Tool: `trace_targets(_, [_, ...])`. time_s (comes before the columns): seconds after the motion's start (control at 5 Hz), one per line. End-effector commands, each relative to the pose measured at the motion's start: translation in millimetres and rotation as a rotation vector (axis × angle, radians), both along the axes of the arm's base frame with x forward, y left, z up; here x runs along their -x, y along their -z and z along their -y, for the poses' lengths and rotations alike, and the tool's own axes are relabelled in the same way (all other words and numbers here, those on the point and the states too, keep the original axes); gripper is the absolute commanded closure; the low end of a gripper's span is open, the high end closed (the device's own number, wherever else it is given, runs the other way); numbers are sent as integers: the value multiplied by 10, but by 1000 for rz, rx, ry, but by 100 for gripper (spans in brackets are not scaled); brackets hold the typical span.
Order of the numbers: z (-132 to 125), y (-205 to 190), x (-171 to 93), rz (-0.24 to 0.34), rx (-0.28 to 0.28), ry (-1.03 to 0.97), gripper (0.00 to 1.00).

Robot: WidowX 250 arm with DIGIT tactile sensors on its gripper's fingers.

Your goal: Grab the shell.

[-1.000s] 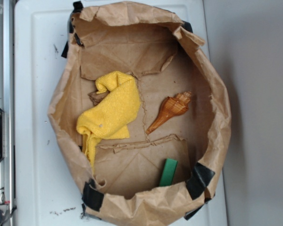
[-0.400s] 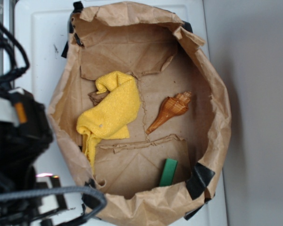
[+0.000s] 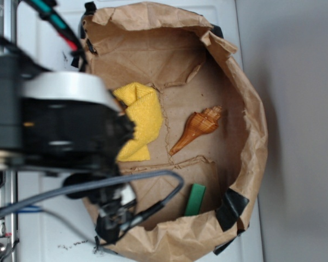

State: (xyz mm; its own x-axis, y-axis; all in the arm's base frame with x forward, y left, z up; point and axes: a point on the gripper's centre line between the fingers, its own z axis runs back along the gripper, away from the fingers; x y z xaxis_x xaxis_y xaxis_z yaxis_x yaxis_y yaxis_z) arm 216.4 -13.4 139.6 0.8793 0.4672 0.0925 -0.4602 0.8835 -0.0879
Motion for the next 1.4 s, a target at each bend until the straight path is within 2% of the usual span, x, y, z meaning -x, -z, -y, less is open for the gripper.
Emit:
trace_targets(0.0, [-277,-81,-414,46,-11,-45,0])
trace_targets(0.8, [-277,-81,-414,46,-11,-45,0])
trace_targets(1.2, [-195,240,-743,117,-133,-64,0])
